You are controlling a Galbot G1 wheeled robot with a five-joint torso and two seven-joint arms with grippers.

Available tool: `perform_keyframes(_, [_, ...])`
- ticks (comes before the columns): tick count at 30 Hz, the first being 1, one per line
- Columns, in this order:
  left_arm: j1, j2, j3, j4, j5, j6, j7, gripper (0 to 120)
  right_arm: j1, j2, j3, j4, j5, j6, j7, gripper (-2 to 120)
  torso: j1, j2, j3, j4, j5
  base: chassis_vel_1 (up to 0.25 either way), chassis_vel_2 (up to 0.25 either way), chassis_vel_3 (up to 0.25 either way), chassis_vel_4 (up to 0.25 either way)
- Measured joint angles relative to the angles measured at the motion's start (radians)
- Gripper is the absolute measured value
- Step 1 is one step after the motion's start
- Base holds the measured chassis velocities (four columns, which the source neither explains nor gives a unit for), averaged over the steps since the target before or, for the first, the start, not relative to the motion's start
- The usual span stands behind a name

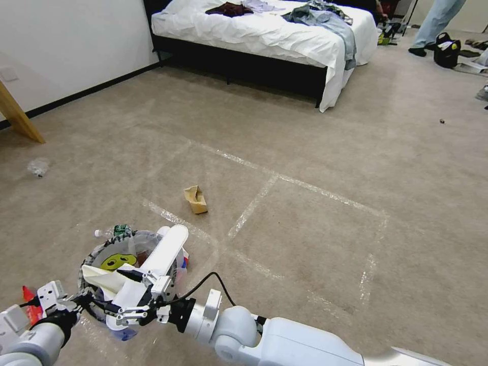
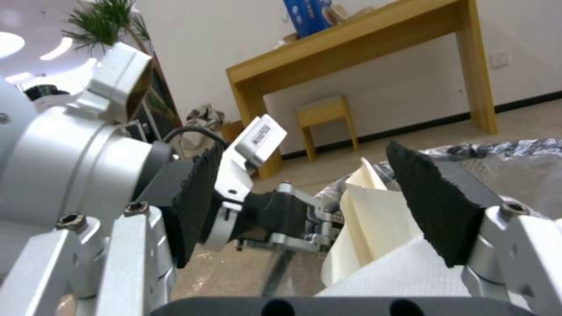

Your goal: Pick up the trash bin and place the garbage on the floor into it.

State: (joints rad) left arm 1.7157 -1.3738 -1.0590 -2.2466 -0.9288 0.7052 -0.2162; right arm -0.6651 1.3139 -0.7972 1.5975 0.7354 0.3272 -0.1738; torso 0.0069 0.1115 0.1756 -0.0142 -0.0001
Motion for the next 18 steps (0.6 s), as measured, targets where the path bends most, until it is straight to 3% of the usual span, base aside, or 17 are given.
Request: perform_keyframes(18, [-0.01, -0.008, 0.015, 0.018, 0.016, -0.003, 0.009, 1, 0.05, 0.054, 0.01, -0.069, 0.022, 0.007, -0.001, 73, 0.0, 0.0, 0.0, -0.0001, 0.0001, 0.0, 0.0, 0.0, 0.0])
